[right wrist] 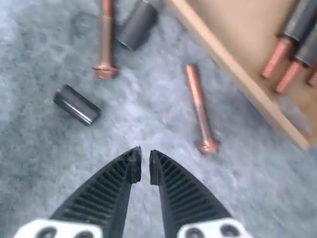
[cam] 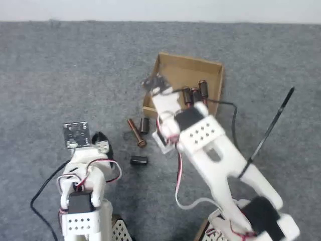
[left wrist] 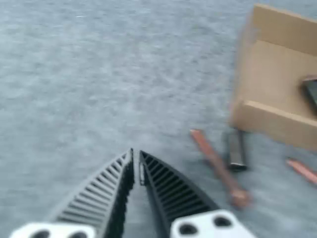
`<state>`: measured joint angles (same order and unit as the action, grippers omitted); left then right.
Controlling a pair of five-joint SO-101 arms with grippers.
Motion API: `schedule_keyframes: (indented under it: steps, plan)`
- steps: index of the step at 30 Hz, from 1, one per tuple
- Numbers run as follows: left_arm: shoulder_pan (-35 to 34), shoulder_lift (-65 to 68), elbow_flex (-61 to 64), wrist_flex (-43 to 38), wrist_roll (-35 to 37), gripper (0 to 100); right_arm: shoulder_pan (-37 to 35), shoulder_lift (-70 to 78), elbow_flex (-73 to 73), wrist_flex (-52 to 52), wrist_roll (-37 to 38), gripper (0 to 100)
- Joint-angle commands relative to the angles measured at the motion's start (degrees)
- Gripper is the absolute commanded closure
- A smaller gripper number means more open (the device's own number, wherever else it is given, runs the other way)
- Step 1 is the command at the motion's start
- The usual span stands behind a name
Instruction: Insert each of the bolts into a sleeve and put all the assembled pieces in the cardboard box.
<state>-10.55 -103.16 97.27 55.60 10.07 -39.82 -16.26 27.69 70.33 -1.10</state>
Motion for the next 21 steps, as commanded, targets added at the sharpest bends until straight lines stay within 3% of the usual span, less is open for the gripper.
schedule_keyframes:
  steps: [1,8,14,18,21]
  plan:
    - [-7.6,-1.1,-0.7,-1.3,-0.2,99,-3.2,-6.5,7.0,-9.4,0.0,99.2]
    - [-11.4,-1.1,-0.7,2.6,-0.1,99,-7.2,-5.1,9.8,-12.0,16.4,99.2]
    - [-13.3,-1.1,-0.9,2.4,-0.1,99,-9.4,0.6,9.8,-15.2,19.9,98.6]
    - [-13.3,-1.1,-0.8,1.6,-0.1,99,-11.4,5.8,9.8,-17.5,21.6,89.5]
    - [-13.3,-1.1,-0.8,1.5,-0.1,99,-12.9,8.4,9.2,-18.5,23.6,88.7]
